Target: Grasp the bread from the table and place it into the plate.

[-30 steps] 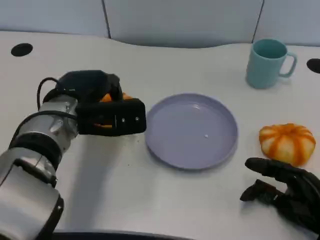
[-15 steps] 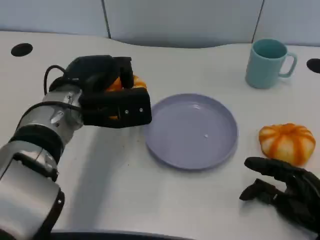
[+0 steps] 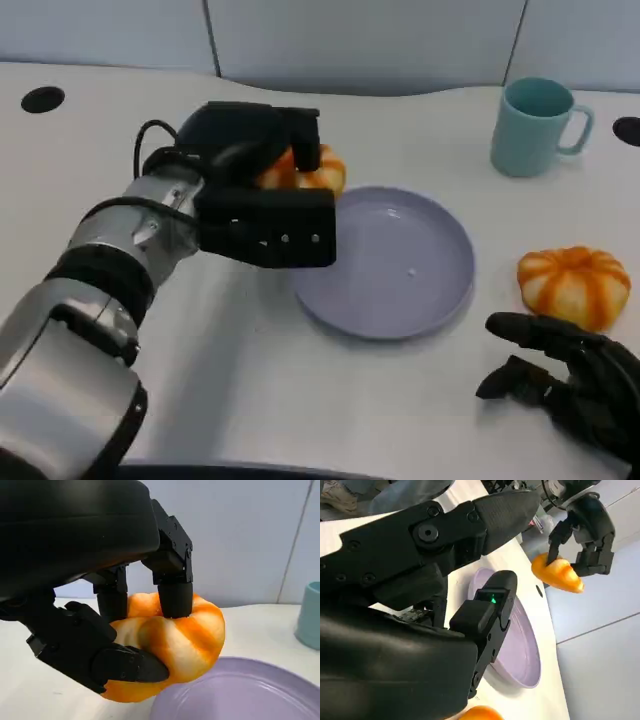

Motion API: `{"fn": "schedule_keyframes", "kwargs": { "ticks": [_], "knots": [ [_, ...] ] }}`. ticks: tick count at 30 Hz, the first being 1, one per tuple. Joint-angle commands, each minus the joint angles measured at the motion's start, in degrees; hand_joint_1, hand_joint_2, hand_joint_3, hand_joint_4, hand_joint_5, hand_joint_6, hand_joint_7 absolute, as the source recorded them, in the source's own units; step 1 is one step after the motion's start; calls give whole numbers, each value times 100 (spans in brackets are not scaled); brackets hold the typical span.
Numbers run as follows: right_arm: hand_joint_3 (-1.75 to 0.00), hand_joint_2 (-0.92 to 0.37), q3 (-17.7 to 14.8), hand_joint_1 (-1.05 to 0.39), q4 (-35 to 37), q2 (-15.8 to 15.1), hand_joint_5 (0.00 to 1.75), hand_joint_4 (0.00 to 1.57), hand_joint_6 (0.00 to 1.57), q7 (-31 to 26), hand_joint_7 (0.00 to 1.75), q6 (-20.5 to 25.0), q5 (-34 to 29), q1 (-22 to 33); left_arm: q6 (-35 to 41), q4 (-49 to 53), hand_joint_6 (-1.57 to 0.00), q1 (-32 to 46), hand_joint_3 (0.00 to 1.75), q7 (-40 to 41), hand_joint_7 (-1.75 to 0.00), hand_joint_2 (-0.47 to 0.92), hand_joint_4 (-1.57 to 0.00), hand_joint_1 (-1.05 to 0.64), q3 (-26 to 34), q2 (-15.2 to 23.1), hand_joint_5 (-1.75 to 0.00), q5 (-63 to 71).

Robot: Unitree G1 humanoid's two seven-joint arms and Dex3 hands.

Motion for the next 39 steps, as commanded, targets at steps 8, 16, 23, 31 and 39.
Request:
{"fn": "schedule_keyframes", "kwargs": {
  "ticks": [8,16,23,31,39],
  "knots": [
    [-9,-92,11,-42,179,-22,118,55,81,12,32,58,-34,61,-380,-168,-66,-178,105,47,-175,62,-88,-22,-97,-251,-175,30],
    [-10,-92,17,-40,142,-3,117,53,79,36,34,86,-13,80,-539,-20,-70,-112,113,-16,-175,55,-90,-20,-131,-547,-175,11],
    [-12,-92,44,-40,32,42,118,51,77,-21,37,133,-19,122,-426,106,-68,-115,114,-66,-175,57,-88,-21,-330,-734,-175,163],
    [-12,-92,76,-40,-168,89,118,52,75,-97,40,187,-46,215,-230,244,-69,-108,111,-162,-175,61,-90,-24,-502,-876,-175,231],
    [-16,-92,98,-40,-211,96,117,53,76,-104,41,201,-48,243,-166,338,-71,-85,110,-177,-175,60,-90,-21,-618,-981,-175,287]
  ]
}}
